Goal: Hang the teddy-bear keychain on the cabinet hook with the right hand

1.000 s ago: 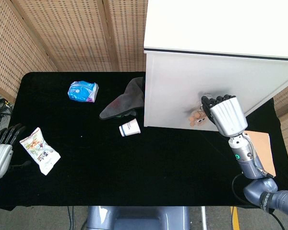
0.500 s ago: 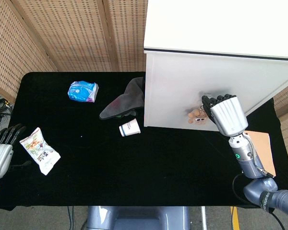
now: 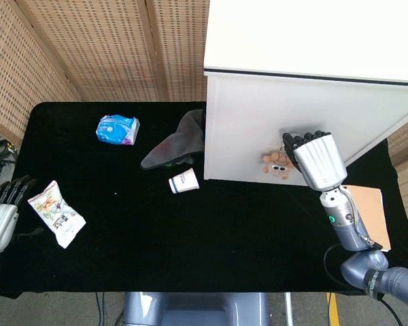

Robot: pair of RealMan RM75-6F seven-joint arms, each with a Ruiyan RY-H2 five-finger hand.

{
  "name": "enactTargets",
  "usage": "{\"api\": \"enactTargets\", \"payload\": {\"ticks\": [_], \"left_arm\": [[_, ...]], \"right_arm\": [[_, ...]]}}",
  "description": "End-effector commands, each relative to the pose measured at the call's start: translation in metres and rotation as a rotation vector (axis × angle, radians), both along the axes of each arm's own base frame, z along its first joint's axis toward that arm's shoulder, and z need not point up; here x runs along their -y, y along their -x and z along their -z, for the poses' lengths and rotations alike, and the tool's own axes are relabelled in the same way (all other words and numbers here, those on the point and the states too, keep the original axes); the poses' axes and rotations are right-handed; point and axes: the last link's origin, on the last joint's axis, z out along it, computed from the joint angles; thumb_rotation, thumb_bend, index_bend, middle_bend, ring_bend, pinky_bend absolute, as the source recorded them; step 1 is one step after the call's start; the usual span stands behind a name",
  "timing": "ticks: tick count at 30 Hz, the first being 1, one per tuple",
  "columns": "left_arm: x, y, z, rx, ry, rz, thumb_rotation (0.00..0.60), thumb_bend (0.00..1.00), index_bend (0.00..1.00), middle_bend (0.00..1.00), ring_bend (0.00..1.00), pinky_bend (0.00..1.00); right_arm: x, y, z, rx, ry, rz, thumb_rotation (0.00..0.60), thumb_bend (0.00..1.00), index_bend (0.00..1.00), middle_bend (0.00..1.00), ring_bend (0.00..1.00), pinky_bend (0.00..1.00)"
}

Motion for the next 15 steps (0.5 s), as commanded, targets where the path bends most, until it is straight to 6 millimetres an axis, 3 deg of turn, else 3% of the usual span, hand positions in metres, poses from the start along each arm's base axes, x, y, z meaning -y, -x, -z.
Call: {"api": "enactTargets", "payload": {"ticks": [1,3,15], "left_arm": [[0.0,0.0,0.0,0.0,0.001,0.0,0.6,0.0,0.0,0.0,0.0,0.0],[0.0,0.0,0.0,0.0,0.001,-0.001,0.6,0.0,0.0,0.0,0.0,0.0],[0.0,0.0,0.001,-0.001,0.003,0.001,0.6,0.0,0.0,0.0,0.0,0.0]], "right_arm": [[-0.001,0.0,0.0,0.007,0.003,-0.002,0.6,0.22,0.59,0.96,0.94,1.0],[-0.001,0.0,-0.001,0.006,0.008,-0.004,0.6,0.17,0.57,0.96,0.94,1.0],[-0.013,0.003,-0.01,0.039,0.022,-0.043,0.6,0.17,0.58,0.96,0.94,1.0]]}}
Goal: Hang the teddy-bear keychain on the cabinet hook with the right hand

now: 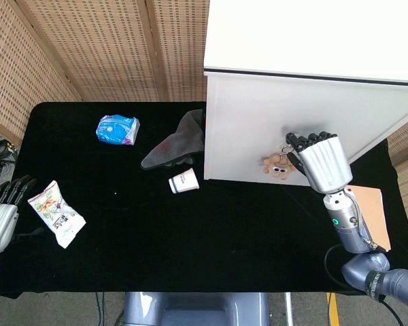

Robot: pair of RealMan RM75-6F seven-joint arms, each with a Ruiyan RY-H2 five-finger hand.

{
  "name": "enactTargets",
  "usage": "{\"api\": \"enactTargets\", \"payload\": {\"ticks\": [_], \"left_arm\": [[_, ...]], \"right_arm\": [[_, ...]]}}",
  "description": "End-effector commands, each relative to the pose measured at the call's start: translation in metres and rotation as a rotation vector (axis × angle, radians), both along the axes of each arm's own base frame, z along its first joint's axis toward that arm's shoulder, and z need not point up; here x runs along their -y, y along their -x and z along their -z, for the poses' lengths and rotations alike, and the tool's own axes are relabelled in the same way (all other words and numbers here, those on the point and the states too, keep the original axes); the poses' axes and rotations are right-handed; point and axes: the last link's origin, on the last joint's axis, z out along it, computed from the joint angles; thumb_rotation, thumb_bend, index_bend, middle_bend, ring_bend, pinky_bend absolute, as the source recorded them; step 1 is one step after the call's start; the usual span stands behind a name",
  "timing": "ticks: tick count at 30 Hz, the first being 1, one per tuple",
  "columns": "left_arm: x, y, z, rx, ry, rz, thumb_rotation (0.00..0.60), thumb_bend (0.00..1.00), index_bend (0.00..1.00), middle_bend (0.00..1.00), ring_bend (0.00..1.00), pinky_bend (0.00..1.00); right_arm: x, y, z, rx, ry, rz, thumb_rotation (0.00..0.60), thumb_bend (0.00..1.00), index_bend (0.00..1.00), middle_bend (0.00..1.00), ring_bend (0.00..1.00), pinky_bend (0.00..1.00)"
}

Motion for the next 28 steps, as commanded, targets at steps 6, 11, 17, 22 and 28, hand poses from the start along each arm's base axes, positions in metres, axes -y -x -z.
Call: {"api": "enactTargets", "payload": {"ticks": [6,11,17,22,28], "left_arm": [[0.001,0.0,0.0,0.005,0.003,0.002,0.6,0.0,0.0,0.0,0.0,0.0],[0.002,-0.001,0.0,0.007,0.006,0.009,0.6,0.0,0.0,0.0,0.0,0.0],[0.006,-0.003,0.001,0.002,0.011,0.024,0.6,0.0,0.0,0.0,0.0,0.0],[0.011,-0.005,0.004,-0.012,0.014,0.042,0.6,0.0,0.0,0.0,0.0,0.0],[0.016,-0.008,0.006,-0.015,0.016,0.061,0.6,0.0,0.0,0.0,0.0,0.0]], "right_arm": [[-0.037,0.03,-0.016,0.034,-0.039,-0.074,0.6,0.16,0.58,0.93,0.93,1.0],[-0.061,0.072,-0.025,0.042,-0.099,-0.021,0.6,0.1,0.49,0.76,0.78,0.97],[-0.103,0.125,-0.03,0.055,-0.207,0.271,0.6,0.0,0.19,0.19,0.13,0.31],[-0.135,0.15,-0.032,0.119,-0.264,0.446,0.6,0.0,0.05,0.0,0.0,0.07],[-0.144,0.163,-0.033,0.153,-0.251,0.497,0.6,0.0,0.03,0.0,0.0,0.02]]}}
